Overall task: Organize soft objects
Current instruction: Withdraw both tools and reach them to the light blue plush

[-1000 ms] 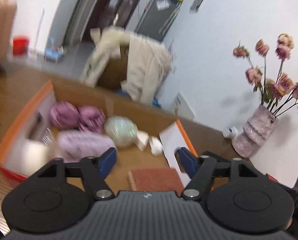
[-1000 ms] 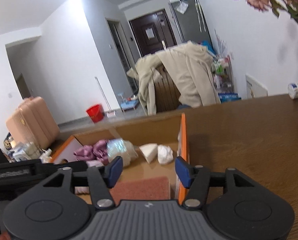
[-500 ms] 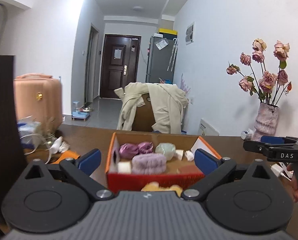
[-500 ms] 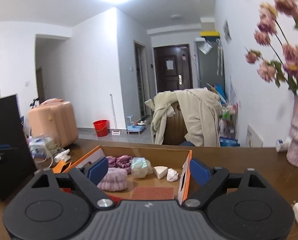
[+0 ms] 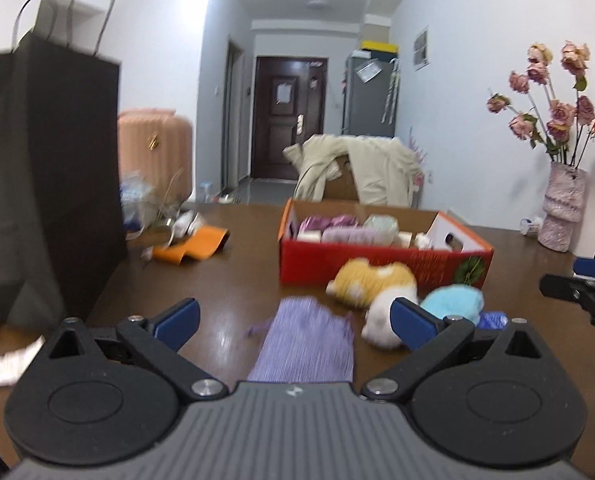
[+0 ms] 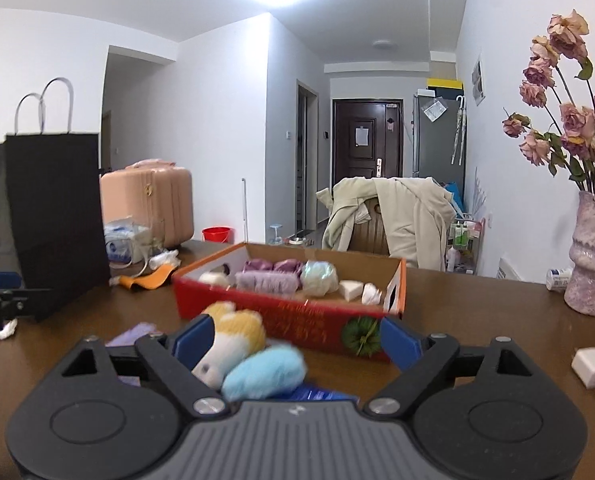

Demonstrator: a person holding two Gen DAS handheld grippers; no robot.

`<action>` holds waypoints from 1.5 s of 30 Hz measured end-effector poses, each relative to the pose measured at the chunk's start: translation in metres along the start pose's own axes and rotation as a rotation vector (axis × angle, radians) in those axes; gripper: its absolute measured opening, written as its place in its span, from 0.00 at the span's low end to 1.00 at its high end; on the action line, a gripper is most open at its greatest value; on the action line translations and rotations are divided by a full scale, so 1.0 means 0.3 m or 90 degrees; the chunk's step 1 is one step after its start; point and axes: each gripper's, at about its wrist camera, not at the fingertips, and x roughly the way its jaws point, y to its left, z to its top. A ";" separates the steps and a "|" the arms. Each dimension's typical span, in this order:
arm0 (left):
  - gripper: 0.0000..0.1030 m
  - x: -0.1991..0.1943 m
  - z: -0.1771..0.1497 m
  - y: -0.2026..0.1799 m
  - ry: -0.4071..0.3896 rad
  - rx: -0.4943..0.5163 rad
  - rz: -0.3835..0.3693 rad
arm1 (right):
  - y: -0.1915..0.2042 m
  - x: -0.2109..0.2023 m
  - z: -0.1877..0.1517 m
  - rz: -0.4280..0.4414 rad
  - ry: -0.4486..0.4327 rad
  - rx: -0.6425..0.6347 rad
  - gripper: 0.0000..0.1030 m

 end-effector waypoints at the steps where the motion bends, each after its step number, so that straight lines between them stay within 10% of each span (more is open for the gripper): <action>1: 1.00 -0.009 -0.019 0.006 0.004 0.000 0.002 | 0.011 -0.013 -0.018 0.002 0.005 0.001 0.87; 25: 1.00 0.077 -0.081 -0.004 0.063 -0.006 0.004 | 0.045 -0.003 -0.146 0.018 0.067 0.043 0.85; 38: 0.94 0.285 -0.032 -0.167 0.138 -0.028 -0.113 | -0.052 0.201 -0.073 0.042 0.095 0.072 0.77; 45: 0.73 0.439 -0.030 -0.240 0.211 -0.102 -0.210 | -0.105 0.377 -0.058 0.095 0.133 0.129 0.50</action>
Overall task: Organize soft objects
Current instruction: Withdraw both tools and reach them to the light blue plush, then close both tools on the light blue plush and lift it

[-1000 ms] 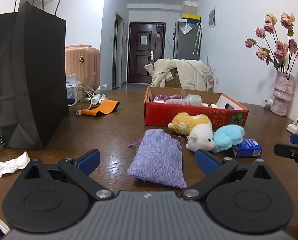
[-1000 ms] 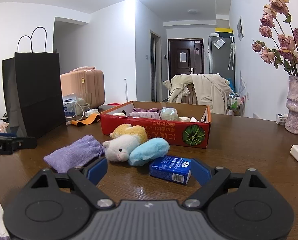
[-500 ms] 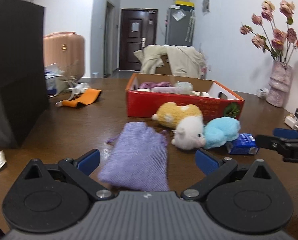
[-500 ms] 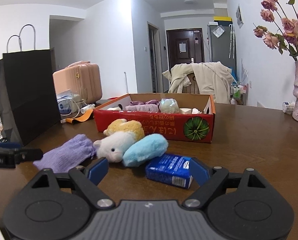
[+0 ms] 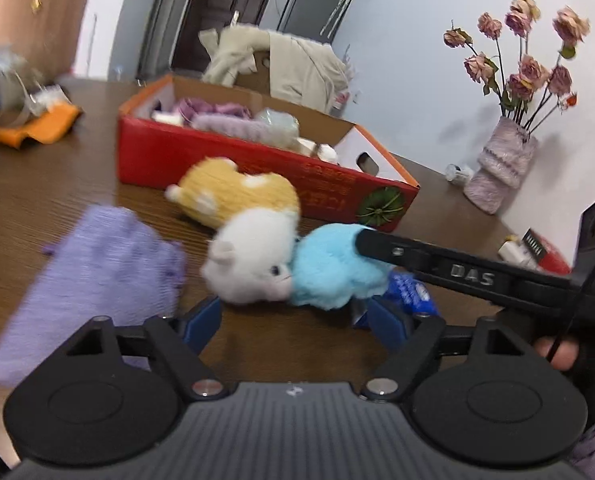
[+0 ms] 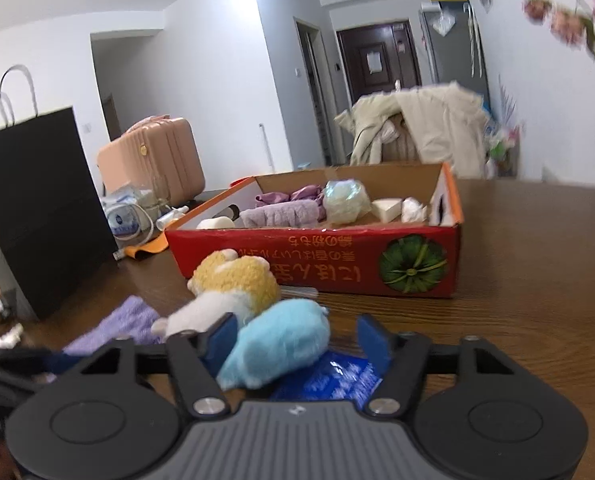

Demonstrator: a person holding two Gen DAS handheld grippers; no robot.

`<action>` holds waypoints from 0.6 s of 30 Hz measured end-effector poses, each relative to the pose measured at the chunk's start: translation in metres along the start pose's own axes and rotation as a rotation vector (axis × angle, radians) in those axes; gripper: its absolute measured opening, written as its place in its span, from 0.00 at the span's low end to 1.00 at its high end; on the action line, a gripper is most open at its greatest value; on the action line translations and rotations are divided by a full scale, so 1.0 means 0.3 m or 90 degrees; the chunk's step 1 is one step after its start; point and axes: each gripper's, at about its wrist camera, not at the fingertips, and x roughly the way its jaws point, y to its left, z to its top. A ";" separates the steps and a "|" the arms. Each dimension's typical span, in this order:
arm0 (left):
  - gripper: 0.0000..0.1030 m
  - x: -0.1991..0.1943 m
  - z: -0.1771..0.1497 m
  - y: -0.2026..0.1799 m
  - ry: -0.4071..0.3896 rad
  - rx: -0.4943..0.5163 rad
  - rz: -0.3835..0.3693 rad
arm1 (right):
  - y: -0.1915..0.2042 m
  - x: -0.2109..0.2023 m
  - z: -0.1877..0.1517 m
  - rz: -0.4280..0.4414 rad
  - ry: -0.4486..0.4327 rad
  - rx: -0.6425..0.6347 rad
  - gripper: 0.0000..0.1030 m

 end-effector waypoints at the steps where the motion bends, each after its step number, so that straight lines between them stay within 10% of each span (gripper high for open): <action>1: 0.66 0.028 0.008 0.003 0.011 -0.018 -0.009 | -0.013 0.026 0.007 0.007 0.010 0.016 0.44; 9: 0.35 0.149 0.016 0.090 0.053 -0.148 -0.096 | -0.066 0.089 -0.009 0.085 0.051 0.076 0.31; 18: 0.30 0.086 0.022 0.055 0.012 -0.128 -0.099 | -0.043 0.067 -0.011 0.093 0.046 0.070 0.30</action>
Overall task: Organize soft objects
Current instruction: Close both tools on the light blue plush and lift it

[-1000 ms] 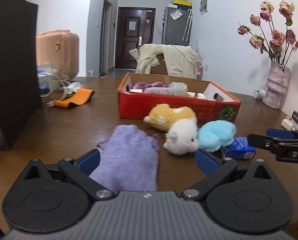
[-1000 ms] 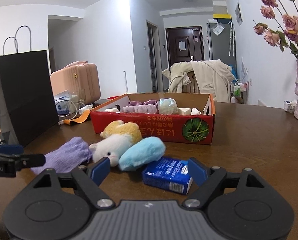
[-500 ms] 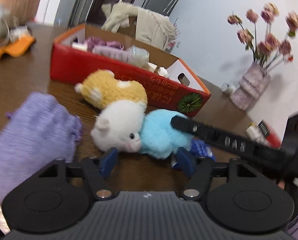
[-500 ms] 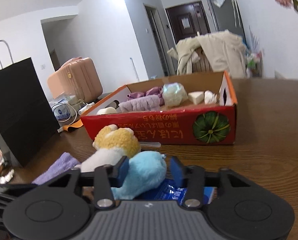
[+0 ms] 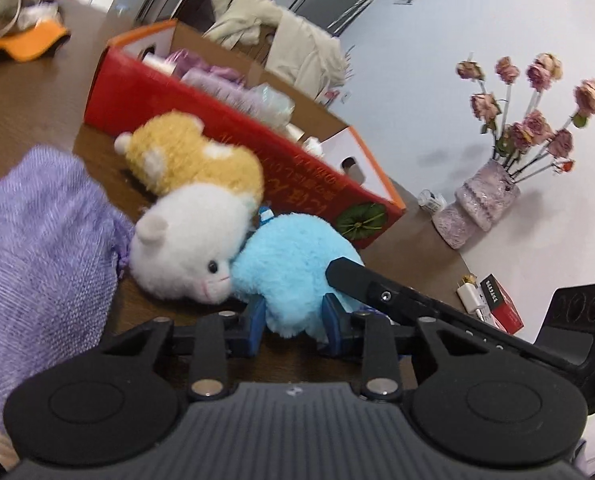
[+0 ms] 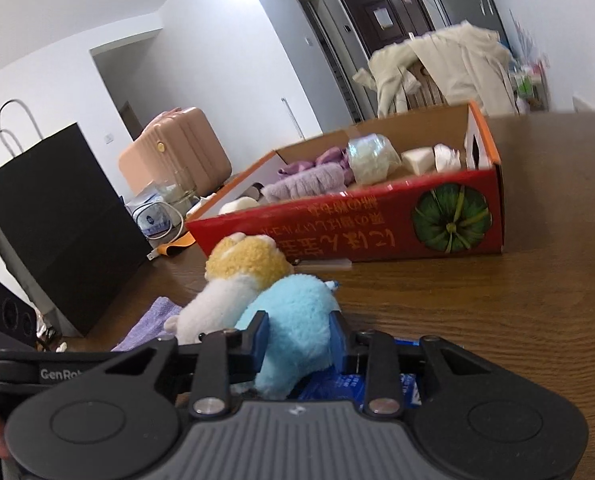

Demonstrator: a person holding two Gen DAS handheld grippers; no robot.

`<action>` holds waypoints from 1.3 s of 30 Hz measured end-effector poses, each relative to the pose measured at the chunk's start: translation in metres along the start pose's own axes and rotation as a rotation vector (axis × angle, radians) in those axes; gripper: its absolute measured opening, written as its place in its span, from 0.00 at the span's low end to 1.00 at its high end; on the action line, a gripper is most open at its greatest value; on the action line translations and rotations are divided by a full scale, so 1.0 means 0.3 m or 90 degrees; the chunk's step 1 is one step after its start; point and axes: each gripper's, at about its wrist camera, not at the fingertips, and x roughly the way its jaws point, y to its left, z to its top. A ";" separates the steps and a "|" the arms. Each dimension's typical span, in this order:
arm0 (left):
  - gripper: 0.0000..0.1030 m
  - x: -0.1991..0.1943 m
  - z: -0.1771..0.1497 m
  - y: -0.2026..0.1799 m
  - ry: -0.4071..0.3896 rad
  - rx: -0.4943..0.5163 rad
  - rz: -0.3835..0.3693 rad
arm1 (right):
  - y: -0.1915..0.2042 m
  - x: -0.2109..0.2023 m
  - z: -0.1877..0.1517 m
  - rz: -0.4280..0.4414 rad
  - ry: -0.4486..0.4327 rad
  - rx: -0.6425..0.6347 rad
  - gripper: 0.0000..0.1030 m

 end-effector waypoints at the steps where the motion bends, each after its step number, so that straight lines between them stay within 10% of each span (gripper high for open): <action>1: 0.30 -0.016 -0.001 -0.012 -0.006 0.007 0.000 | 0.010 -0.012 0.002 -0.001 -0.006 -0.008 0.30; 26: 0.30 -0.300 -0.120 -0.195 -0.082 0.097 -0.037 | 0.217 -0.392 -0.110 -0.027 -0.110 -0.053 0.30; 39: 0.29 -0.154 0.111 -0.213 -0.099 0.124 -0.037 | 0.153 -0.305 0.052 -0.033 -0.128 -0.049 0.30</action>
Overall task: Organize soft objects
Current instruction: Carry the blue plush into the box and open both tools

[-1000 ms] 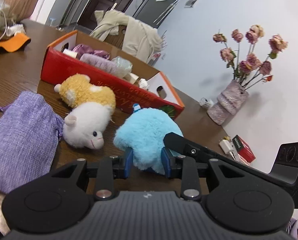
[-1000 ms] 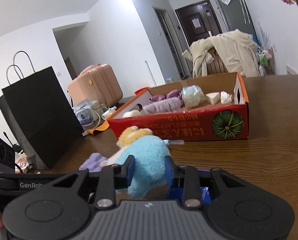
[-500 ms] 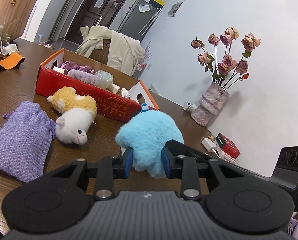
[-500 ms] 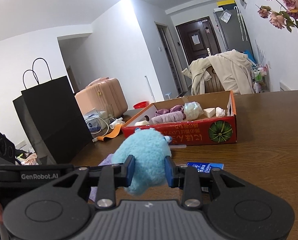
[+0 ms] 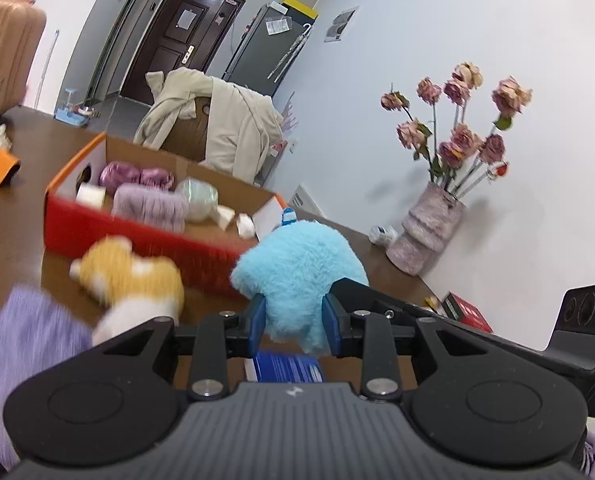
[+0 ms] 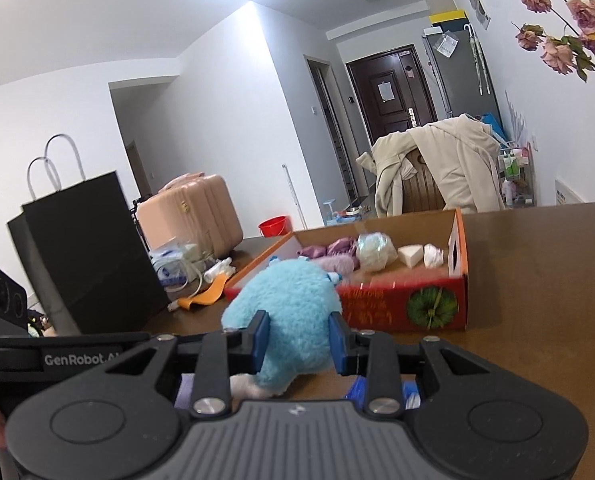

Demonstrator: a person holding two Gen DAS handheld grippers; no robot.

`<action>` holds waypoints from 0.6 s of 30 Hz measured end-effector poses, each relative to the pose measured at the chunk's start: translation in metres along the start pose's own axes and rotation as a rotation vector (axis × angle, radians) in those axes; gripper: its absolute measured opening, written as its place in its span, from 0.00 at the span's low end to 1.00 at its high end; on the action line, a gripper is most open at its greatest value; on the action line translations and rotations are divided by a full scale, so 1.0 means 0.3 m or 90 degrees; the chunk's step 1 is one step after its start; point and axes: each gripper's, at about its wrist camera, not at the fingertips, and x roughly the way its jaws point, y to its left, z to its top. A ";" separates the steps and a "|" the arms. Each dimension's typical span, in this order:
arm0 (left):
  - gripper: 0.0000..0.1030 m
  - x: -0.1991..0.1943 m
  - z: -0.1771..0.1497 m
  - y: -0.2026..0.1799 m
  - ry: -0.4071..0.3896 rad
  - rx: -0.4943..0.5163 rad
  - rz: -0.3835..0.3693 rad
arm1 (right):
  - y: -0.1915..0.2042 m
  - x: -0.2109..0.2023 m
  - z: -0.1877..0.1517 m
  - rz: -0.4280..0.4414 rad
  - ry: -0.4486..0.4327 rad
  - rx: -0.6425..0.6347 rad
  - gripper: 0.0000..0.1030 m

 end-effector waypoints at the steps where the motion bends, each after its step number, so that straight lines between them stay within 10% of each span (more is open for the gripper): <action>1: 0.30 0.025 0.029 0.008 -0.001 0.002 0.002 | -0.009 0.023 0.022 0.001 0.000 0.003 0.30; 18: 0.37 0.436 0.236 0.298 0.073 -0.032 0.100 | -0.242 0.640 0.179 -0.018 0.115 0.129 0.31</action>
